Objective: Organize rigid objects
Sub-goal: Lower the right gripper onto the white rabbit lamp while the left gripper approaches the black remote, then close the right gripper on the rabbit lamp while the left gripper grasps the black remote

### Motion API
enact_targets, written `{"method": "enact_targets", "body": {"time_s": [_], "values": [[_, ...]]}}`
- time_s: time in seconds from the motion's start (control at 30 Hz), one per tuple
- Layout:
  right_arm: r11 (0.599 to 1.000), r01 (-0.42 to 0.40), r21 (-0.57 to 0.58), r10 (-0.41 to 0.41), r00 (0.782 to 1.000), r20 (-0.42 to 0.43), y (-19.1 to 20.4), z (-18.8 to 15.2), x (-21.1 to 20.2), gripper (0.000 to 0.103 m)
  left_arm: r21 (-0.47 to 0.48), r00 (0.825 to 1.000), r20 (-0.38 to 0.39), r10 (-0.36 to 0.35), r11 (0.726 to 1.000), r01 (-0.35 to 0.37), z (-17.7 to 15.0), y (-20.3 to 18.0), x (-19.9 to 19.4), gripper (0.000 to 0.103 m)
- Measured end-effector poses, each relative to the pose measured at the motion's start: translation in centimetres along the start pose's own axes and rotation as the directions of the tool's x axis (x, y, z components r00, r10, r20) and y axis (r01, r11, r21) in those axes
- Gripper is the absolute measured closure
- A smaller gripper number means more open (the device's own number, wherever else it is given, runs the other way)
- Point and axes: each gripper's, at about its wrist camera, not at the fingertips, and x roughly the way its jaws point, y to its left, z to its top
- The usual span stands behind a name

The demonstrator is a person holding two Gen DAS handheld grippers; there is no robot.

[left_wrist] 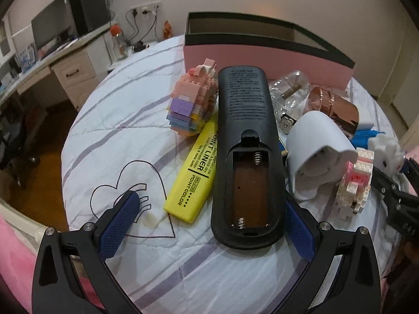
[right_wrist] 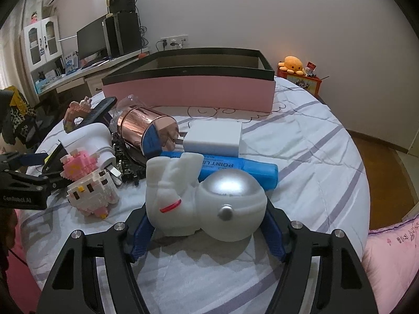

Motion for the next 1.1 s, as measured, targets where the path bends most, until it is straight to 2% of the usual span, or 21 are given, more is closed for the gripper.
{"method": "enact_targets", "body": {"time_s": [0.13,0.23,0.37,0.6,0.67,0.73,0.77,1.0,1.07,1.1], "values": [[1.0,-0.003,-0.004,0.003,1.0,0.0,0.0,0.0,0.1,0.029,-0.003,0.998,0.066,0.003,1.0,-0.003,-0.7,-0.3,-0.4,0.0],[1.0,-0.018,0.006,0.018,1.0,-0.002,-0.3,0.2,0.0,0.028,0.011,0.997,0.073,0.002,1.0,-0.003,-0.6,-0.2,-1.0,0.0],[0.999,-0.037,0.008,0.037,0.999,-0.002,-0.4,0.2,0.0,0.028,0.04,0.99,0.133,0.053,0.997,-0.059,-0.1,-0.5,-2.3,0.001],[1.0,-0.021,-0.008,0.021,1.0,0.002,0.0,0.1,0.1,0.028,0.053,0.99,0.141,0.002,0.999,-0.01,0.9,-1.0,-2.7,0.001],[1.0,-0.02,-0.008,0.02,1.0,0.001,-0.1,0.2,0.1,0.028,0.084,0.991,0.135,0.019,0.996,-0.03,1.1,-1.4,-2.2,0.009],[1.0,-0.021,-0.007,0.021,1.0,0.002,-0.1,0.2,0.1,0.028,0.088,0.993,0.115,0.013,0.996,-0.023,1.2,-1.4,-1.8,0.031],[1.0,-0.023,-0.006,0.023,1.0,0.002,-0.2,0.3,0.2,0.028,0.083,0.995,0.095,-0.011,0.997,0.003,1.4,-1.3,-1.5,0.035],[1.0,-0.017,-0.005,0.017,1.0,0.001,-0.2,0.3,0.3,0.028,0.08,0.997,0.068,-0.035,0.996,0.03,1.5,-1.3,-0.5,0.037],[1.0,-0.019,0.001,0.019,1.0,0.006,-0.3,0.3,0.3,0.029,0.078,0.996,0.08,-0.038,0.996,0.032,1.4,-1.3,-0.7,0.041],[1.0,-0.019,0.004,0.019,1.0,0.01,-0.4,0.3,0.3,0.031,0.078,0.995,0.088,-0.039,0.996,0.032,1.3,-1.3,-0.9,0.049]]}}
